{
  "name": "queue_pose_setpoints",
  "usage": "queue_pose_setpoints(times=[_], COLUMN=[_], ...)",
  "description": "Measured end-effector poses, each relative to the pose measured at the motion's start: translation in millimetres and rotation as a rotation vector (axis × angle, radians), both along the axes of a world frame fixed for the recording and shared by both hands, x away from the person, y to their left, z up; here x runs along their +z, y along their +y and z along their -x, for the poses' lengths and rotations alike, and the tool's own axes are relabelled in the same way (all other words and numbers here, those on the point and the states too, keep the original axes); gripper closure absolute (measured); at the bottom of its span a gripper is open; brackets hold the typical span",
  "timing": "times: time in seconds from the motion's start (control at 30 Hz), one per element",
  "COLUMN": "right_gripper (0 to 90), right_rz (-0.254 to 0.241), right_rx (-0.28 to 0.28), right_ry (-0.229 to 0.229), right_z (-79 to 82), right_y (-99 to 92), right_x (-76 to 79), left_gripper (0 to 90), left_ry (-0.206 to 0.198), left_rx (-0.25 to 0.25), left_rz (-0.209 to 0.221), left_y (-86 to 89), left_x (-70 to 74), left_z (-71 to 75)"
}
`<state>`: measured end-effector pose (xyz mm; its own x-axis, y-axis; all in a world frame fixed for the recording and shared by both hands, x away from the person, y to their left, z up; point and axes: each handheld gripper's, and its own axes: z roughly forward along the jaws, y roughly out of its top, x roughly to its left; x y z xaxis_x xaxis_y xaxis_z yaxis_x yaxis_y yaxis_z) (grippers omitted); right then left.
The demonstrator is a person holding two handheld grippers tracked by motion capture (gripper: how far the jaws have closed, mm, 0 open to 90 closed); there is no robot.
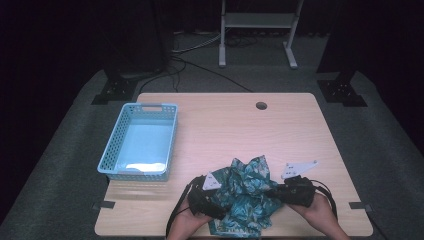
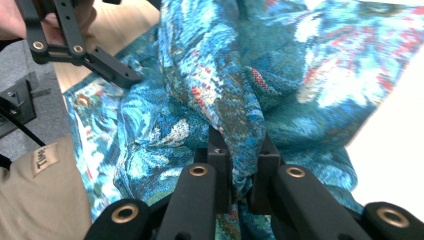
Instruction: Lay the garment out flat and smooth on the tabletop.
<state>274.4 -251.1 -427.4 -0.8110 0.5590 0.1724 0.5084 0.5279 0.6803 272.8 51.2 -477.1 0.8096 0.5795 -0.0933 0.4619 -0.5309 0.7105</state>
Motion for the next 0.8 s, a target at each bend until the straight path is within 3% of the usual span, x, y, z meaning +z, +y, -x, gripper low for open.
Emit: queue_pose_setpoints(times=[0.37, 0.8], right_gripper=[84.0, 82.8], right_rz=[0.048, 0.096], right_rx=[-0.068, -0.164], right_ry=[-0.001, 0.032], right_z=[5.0, 7.3], right_y=[-40.8, -84.9], right_x=[1.4, -20.0], left_gripper=[5.9, 5.9], left_ry=[0.000, -0.004], left_rx=[0.005, 0.003], left_rz=[0.005, -0.025], left_y=[0.1, 0.0], left_x=[-0.5, 0.6], left_z=[-1.2, -1.4])
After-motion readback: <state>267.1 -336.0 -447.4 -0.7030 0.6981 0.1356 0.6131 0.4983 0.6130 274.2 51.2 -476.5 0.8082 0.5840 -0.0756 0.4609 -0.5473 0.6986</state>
